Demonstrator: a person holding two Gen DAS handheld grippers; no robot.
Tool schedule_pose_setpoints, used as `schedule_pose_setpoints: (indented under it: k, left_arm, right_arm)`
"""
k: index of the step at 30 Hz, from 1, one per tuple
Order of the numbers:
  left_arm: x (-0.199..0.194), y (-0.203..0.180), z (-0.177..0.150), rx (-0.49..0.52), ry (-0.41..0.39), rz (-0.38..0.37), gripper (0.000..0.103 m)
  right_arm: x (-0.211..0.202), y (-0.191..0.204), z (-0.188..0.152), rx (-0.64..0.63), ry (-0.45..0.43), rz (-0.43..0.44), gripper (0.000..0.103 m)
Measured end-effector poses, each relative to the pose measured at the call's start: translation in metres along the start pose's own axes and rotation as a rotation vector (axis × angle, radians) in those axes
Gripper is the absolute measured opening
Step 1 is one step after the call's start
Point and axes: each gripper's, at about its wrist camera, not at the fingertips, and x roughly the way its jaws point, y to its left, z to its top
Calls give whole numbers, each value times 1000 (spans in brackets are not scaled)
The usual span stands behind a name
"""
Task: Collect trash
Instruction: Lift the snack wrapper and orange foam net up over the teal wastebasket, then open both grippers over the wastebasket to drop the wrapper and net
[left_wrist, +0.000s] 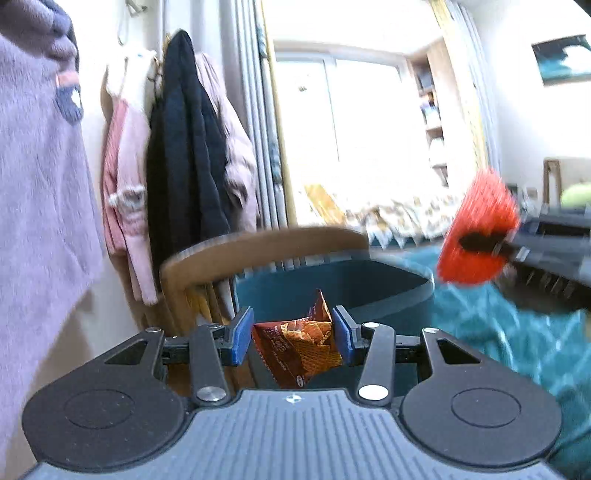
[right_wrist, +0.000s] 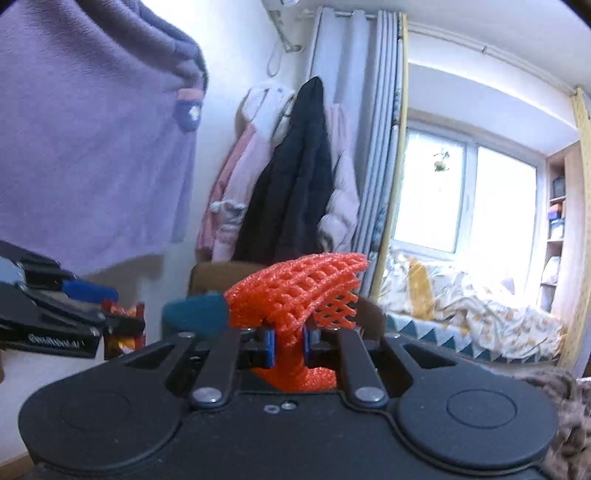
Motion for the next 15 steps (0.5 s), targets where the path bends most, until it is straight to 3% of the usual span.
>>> schedule_pose_setpoints:
  k: [3,7,15]
  left_arm:
    - [17,0,28,-25,-19,13,45]
    - [53,-4,48,-48,25,41,45]
    - [122,-2,41,-62,174,106,46]
  right_arm:
    - [25,-4,11,24,10,-14,12]
    - [55,-8,15,56,67,-25,14]
    - [102,-1,2,39,210,-19,14]
